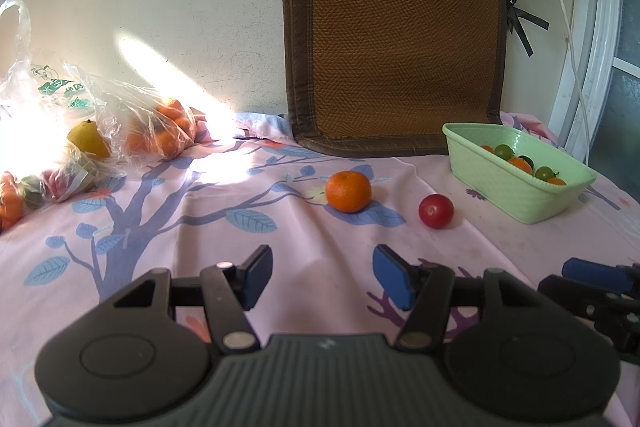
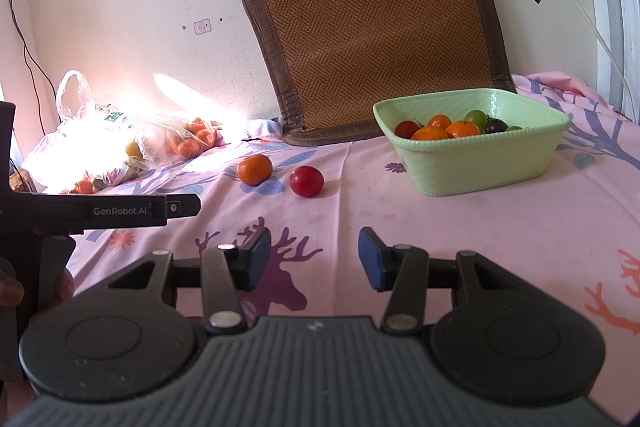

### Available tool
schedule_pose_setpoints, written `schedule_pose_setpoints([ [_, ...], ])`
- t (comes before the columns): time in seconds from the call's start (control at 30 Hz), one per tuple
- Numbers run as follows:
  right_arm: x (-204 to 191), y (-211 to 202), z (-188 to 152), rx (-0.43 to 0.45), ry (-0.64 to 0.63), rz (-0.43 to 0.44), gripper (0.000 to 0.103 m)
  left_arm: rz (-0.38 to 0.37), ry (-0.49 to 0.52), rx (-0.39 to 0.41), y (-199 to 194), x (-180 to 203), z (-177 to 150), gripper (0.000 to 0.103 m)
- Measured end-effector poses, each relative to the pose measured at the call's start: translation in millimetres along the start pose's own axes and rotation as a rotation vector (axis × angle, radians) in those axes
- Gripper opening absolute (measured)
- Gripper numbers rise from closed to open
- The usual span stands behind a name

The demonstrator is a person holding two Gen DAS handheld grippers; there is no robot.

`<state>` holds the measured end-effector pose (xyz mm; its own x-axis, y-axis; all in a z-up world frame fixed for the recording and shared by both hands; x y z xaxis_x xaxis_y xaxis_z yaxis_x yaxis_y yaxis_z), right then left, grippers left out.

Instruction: Organize fruits

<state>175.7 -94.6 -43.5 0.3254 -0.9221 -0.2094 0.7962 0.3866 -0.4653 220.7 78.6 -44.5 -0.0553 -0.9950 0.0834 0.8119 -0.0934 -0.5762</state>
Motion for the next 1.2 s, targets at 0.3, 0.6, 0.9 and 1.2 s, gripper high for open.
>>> schedule_pose_setpoints([
  [0.3,-0.1,0.0,-0.1,0.000,0.000,0.001,0.051,0.000,-0.001,0.000,0.0,0.1,-0.2,0.057],
  [0.6,0.0,-0.2,-0.3,0.001,0.000,0.001,0.051,0.000,-0.001,0.000,0.2,0.1,-0.1,0.057],
  [0.9,-6.4,2.5,1.1,-0.009,-0.035,0.018,0.051,-0.142,-0.106,-0.034,2.8,-6.2,3.0,0.057],
  [1.2,-24.5,36.6,30.5,-0.018,-0.183,0.041,0.051,-0.206,-0.056,-0.037,21.1,0.8,45.4,0.070],
])
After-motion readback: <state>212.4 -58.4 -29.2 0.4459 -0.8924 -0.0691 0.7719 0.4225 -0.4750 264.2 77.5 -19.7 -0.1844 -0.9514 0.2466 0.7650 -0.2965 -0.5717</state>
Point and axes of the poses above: each gripper's, at about its wrist camera, not at the fingertips, and y roughly the way its jaws point, x to its right, z to its top, the point moved 10 cm from there along y, roughly the way its jaws point, and after that the axes turned 3 degrees about -x, right-handed, at the moved point
